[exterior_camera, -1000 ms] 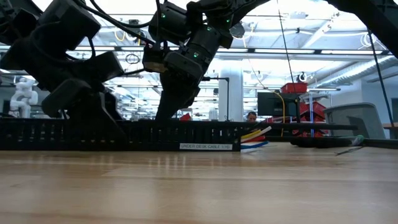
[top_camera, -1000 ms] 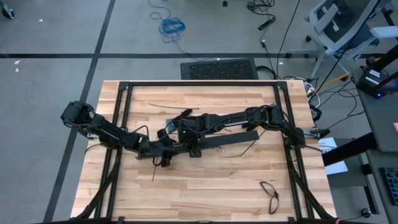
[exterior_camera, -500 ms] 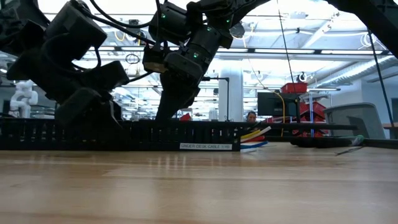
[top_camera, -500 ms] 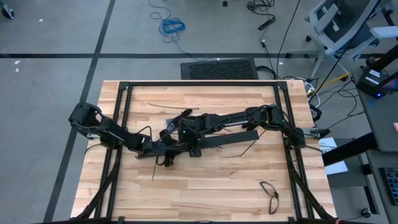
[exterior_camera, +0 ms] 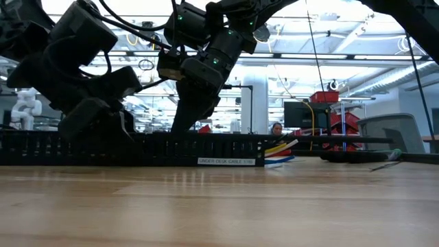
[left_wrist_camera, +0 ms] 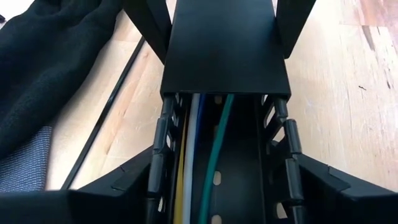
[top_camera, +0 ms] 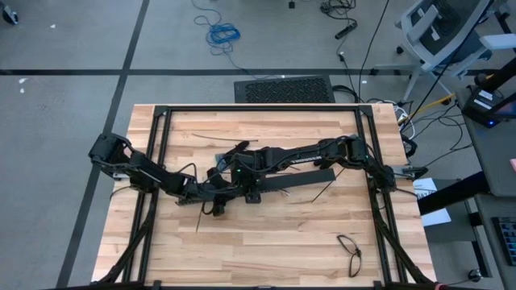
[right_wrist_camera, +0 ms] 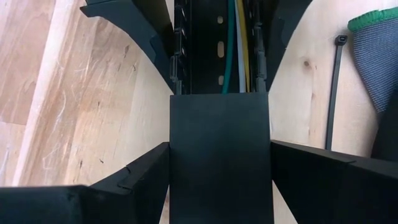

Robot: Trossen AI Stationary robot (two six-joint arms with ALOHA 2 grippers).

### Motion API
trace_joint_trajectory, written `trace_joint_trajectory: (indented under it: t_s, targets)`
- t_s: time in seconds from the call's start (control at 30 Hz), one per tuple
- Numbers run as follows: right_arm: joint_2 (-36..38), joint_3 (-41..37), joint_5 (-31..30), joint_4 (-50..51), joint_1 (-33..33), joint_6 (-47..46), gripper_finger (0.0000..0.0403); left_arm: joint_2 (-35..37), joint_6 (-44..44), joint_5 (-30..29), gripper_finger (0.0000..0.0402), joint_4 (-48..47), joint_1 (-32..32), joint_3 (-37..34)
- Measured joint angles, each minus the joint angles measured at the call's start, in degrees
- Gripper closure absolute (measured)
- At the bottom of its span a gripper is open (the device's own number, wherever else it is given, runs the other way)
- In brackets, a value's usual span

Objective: Ziptie cables
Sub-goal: Close the cable duct

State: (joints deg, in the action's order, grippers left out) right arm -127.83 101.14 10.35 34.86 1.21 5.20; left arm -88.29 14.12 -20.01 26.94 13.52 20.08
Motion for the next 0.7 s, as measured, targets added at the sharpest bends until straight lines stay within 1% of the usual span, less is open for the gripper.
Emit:
trace_joint_trajectory:
  t_s: [0.1,0.2,0.47,0.7]
  targets:
    - [0.0,0.02,0.0,-0.01,0.0,0.06,0.0154,0.01,0.14,-0.01,0.0152,0.0,0.0,0.0]
    - [0.0,0.02,0.0,0.03,0.02,0.14,0.0154,0.02,0.14,-0.08,0.0159,0.0,0.0,0.0]
    - [-0.02,0.02,-0.1,-0.23,0.0,0.1,0.0154,0.02,0.01,-0.22,0.0158,0.02,0.0,0.0]
    - [-0.22,-0.07,-0.22,-3.02,0.0,0.01,0.0154,0.02,0.01,-0.63,0.0157,-0.01,0.0,0.0]
